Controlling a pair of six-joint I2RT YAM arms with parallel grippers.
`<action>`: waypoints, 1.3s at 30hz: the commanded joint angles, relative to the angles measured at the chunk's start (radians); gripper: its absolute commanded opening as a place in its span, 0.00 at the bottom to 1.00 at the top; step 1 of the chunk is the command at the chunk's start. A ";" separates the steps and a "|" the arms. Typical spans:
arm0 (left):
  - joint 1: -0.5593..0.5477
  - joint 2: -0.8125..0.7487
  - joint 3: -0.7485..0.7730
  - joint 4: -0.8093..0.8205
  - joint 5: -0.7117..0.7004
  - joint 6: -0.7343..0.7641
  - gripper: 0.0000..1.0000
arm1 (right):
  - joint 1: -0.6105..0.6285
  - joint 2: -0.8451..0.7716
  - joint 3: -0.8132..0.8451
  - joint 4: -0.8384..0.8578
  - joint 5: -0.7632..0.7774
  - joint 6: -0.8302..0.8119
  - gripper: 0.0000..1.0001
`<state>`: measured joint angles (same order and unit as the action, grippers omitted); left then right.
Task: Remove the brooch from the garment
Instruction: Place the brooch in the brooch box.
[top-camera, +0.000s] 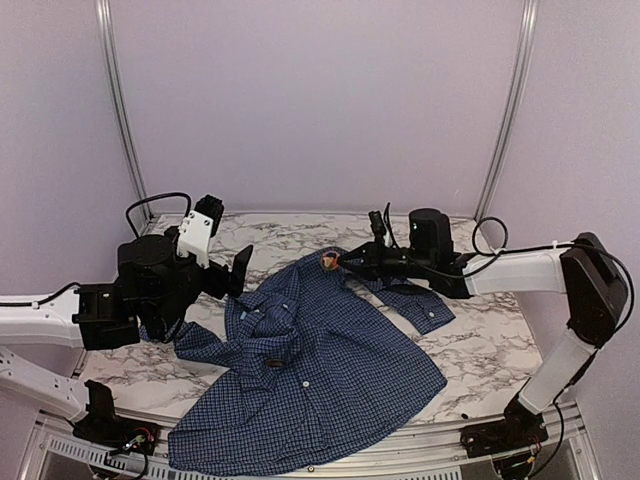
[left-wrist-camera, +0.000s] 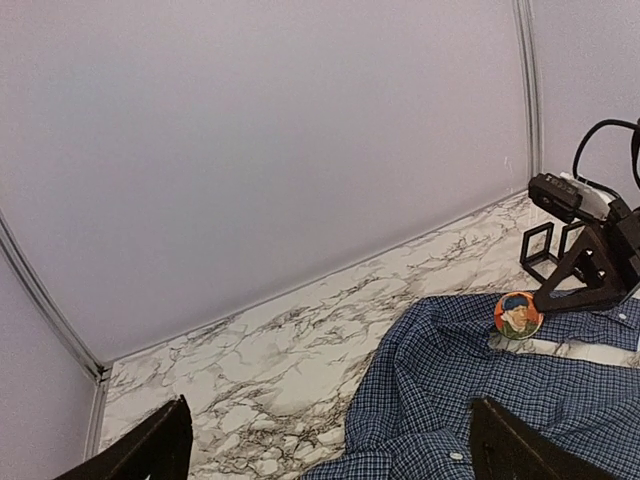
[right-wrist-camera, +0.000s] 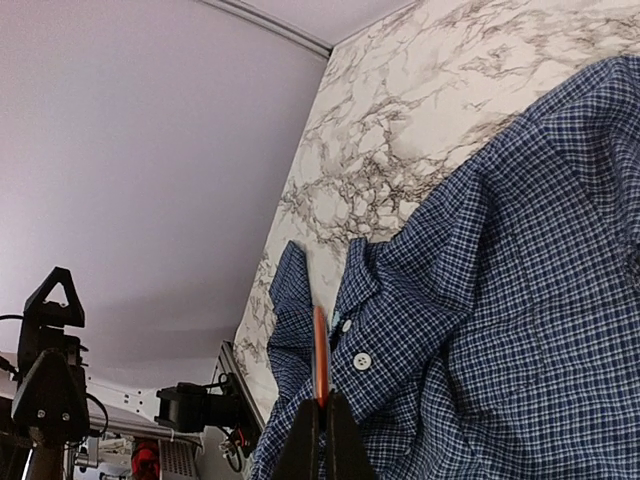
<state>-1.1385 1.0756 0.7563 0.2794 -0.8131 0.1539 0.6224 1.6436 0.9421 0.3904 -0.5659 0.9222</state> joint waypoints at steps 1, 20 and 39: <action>0.063 0.001 0.033 -0.093 0.082 -0.191 0.99 | -0.063 -0.067 -0.059 -0.011 0.030 -0.029 0.00; 0.170 -0.026 0.037 -0.152 0.175 -0.267 0.99 | -0.468 -0.188 -0.293 -0.036 0.013 -0.118 0.00; 0.171 -0.013 0.067 -0.178 0.196 -0.282 0.99 | -0.769 0.014 -0.312 0.085 -0.028 -0.183 0.00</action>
<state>-0.9733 1.0695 0.7845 0.1242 -0.6273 -0.1177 -0.1249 1.6184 0.6228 0.4210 -0.5762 0.7681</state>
